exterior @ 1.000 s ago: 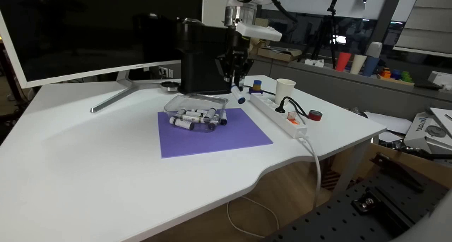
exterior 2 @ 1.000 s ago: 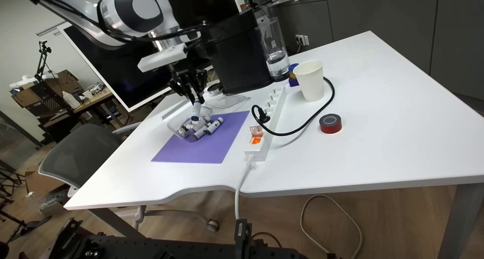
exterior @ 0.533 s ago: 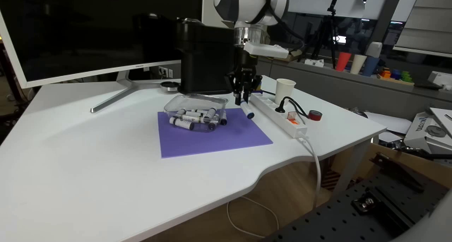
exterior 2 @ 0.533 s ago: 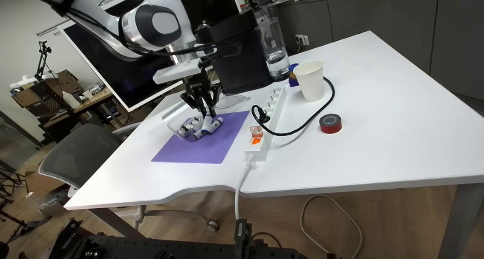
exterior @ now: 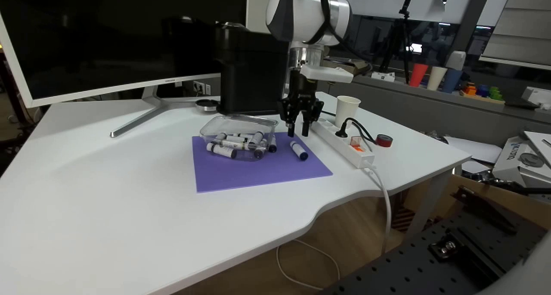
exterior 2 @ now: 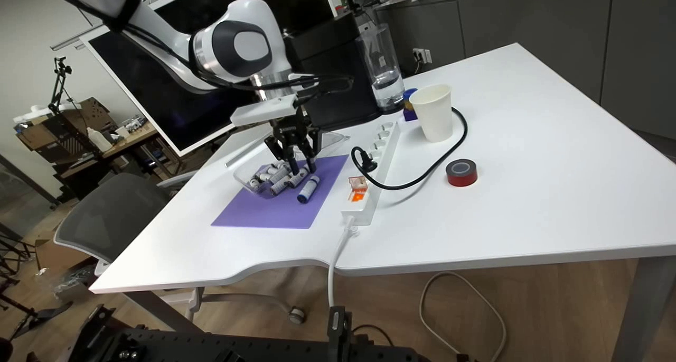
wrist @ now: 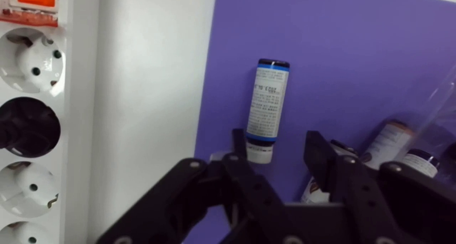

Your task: Remove one bottle from the storage box

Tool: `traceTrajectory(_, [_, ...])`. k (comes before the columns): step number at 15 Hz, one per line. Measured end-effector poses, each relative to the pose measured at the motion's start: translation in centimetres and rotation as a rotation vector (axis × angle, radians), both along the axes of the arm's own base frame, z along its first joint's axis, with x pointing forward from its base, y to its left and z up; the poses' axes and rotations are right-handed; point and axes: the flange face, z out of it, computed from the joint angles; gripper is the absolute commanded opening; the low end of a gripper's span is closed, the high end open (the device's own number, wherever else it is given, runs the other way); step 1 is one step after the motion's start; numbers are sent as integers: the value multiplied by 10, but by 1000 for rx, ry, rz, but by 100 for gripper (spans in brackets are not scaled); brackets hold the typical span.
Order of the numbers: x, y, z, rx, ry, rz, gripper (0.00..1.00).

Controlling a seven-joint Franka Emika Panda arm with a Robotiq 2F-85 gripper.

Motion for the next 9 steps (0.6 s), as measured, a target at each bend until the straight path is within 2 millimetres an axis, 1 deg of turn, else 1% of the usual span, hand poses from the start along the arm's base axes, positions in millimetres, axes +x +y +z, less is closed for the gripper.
traceTrajectory(2, [2,-2,0,-1,-3,-3,93])
traceTrajectory(3, [3,-2,1,-1,-5,-3,98])
traceTrajectory(4, [3,-2,2,-1,-7,-2,100])
traceTrajectory(6, [3,2,4,2,1,1,100])
traceTrajectory(9, [1,15,21,8,34,4,100])
